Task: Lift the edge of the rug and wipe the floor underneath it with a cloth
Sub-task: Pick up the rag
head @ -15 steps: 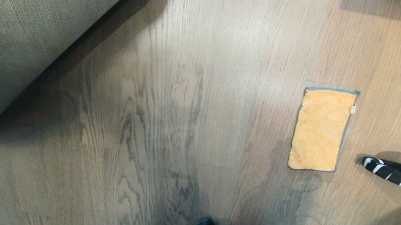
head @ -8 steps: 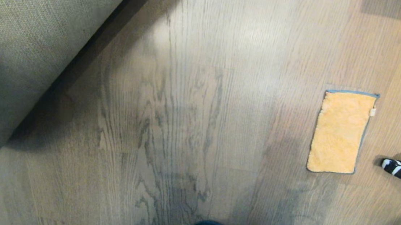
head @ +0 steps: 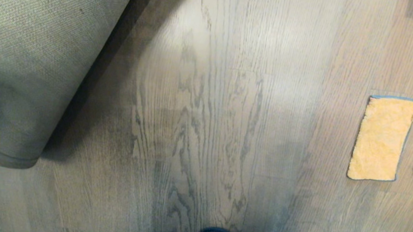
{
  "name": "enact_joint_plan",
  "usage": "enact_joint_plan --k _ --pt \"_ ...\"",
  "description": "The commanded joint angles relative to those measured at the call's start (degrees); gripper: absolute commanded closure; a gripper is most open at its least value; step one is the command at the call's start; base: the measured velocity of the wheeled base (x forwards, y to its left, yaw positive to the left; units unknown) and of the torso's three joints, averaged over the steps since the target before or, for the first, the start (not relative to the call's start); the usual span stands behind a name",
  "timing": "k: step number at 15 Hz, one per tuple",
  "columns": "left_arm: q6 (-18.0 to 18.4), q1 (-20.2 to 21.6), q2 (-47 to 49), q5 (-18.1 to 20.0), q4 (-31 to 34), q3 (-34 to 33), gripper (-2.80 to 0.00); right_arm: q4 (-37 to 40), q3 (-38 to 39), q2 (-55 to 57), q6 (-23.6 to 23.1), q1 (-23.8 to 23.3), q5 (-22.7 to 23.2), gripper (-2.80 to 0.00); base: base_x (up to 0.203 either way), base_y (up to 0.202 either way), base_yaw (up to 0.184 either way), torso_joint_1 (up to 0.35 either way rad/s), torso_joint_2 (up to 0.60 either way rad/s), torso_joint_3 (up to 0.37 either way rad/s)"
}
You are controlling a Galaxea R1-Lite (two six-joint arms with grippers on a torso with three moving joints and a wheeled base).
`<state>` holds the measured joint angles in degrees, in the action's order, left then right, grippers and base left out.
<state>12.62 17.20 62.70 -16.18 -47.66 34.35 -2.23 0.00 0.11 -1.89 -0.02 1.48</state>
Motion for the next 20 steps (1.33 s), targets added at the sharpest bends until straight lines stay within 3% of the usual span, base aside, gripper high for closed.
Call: enact_joint_plan --k 1,20 --pt "0.16 0.03 -0.05 -0.17 -0.15 0.02 0.00 -0.02 0.00 -0.02 -0.04 0.02 0.02 0.00 0.000 0.000 0.000 0.000 0.00 0.000" --pt "0.30 -0.50 -1.88 0.01 -0.10 -4.62 0.00 -0.05 0.00 -0.02 -0.04 0.02 0.02 0.00 0.000 0.000 0.000 0.000 0.00 0.000"
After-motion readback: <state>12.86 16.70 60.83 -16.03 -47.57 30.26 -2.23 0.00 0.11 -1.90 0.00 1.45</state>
